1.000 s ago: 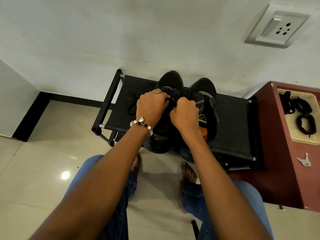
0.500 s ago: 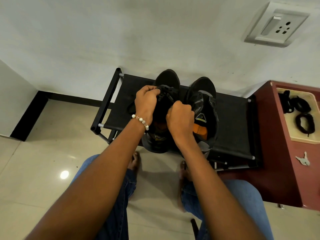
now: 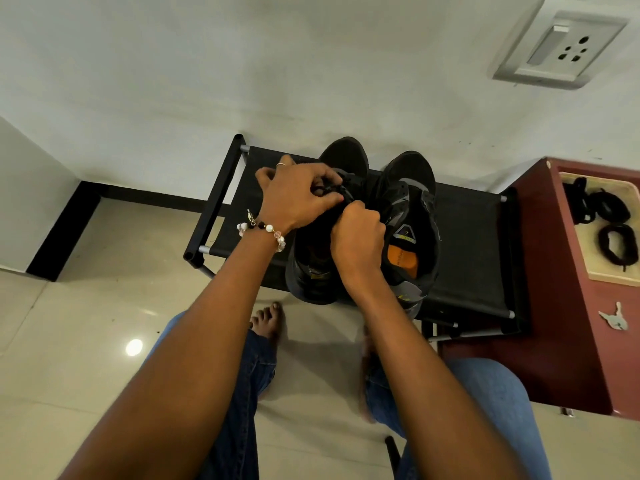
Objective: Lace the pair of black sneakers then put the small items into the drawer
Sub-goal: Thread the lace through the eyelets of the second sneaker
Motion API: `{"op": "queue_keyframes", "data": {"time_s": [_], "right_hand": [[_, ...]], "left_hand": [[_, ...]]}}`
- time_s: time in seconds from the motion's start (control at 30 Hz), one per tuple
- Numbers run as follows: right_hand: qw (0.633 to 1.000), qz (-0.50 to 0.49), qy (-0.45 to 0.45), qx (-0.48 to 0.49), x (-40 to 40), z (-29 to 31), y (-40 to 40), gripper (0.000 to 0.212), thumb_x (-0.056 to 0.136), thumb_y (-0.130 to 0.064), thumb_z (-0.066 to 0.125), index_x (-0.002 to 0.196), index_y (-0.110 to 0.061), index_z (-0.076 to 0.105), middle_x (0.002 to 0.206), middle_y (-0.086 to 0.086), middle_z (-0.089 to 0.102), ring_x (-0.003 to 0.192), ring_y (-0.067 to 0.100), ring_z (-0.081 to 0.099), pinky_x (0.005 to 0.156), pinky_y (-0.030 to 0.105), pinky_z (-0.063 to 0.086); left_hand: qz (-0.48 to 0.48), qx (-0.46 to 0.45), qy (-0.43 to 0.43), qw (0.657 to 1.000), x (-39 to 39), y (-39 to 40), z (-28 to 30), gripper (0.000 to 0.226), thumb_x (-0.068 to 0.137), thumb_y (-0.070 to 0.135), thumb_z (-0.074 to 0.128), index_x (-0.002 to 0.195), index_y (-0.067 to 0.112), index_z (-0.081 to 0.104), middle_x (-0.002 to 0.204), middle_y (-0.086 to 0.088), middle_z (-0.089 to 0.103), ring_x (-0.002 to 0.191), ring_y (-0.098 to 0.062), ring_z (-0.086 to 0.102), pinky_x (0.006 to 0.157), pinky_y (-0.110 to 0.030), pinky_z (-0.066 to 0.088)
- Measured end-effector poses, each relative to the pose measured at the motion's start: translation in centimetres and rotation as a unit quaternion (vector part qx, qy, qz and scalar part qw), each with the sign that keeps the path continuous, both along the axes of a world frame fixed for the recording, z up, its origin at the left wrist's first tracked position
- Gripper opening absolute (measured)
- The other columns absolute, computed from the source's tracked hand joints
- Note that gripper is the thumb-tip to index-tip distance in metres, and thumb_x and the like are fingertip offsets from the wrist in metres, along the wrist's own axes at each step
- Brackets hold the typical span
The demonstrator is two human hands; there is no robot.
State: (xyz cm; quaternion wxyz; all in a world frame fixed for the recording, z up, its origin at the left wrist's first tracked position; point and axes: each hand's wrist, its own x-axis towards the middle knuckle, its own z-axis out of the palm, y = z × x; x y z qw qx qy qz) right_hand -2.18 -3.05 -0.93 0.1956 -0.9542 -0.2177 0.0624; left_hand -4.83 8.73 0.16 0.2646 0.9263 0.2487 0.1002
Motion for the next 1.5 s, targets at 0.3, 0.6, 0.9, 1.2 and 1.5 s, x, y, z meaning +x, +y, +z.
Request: {"op": "queue_keyframes", "data": {"time_s": [0.3,0.6,0.9,1.2,1.5], "right_hand": [[1.000,-0.007,0.002,-0.001,0.0,-0.1,0.1,0.025,0.103,-0.007,0.037,0.116,0.006,0.054,0.108,0.023,0.064,0.099,0.040,0.064,0.067,0.034,0.047],[1.000,-0.001,0.006,0.005,0.1,0.0,0.2,0.024,0.103,-0.008,0.039,0.116,0.005,0.055,0.107,0.023,0.064,0.098,0.039,0.065,0.065,0.031,0.042],[1.000,0.004,0.003,0.002,0.1,-0.1,0.1,0.023,0.102,-0.009,0.040,0.115,0.003,0.055,0.106,0.021,0.065,0.094,0.036,0.066,0.063,0.028,0.040],[1.000,-0.004,0.008,0.007,0.1,-0.2,0.3,0.025,0.102,-0.009,0.040,0.117,0.006,0.054,0.108,0.023,0.064,0.098,0.039,0.065,0.071,0.035,0.052],[1.000,-0.010,0.015,0.002,0.1,-0.1,0.4,0.023,0.101,-0.008,0.043,0.115,0.005,0.055,0.106,0.022,0.064,0.097,0.037,0.065,0.069,0.033,0.050]], "left_hand": [[0.136,-0.267,-0.162,0.940,0.8,-0.8,1.0,0.021,0.097,0.016,0.051,0.084,0.021,0.067,0.090,0.004,0.066,0.091,-0.014,0.061,0.085,-0.037,0.050],[0.093,-0.340,-0.192,0.916,0.1,0.2,1.0,0.007,0.096,0.025,0.057,0.094,0.018,0.058,0.076,0.002,0.061,0.066,-0.013,0.058,0.069,-0.030,0.051],[-0.048,0.138,0.019,0.989,0.2,-1.0,0.8,0.027,0.094,0.031,0.059,0.118,0.025,0.069,0.115,-0.005,0.062,0.107,-0.025,0.057,0.083,-0.035,0.045],[0.200,-0.275,-0.299,0.891,-0.1,0.6,2.1,0.014,0.090,0.009,0.057,0.081,0.017,0.065,0.081,0.001,0.068,0.076,-0.012,0.063,0.071,-0.026,0.049],[0.175,-0.424,-0.314,0.831,-1.7,2.2,2.8,0.007,0.090,0.017,0.061,0.083,0.018,0.060,0.064,0.000,0.053,0.049,-0.009,0.039,0.044,-0.024,0.035]]}}
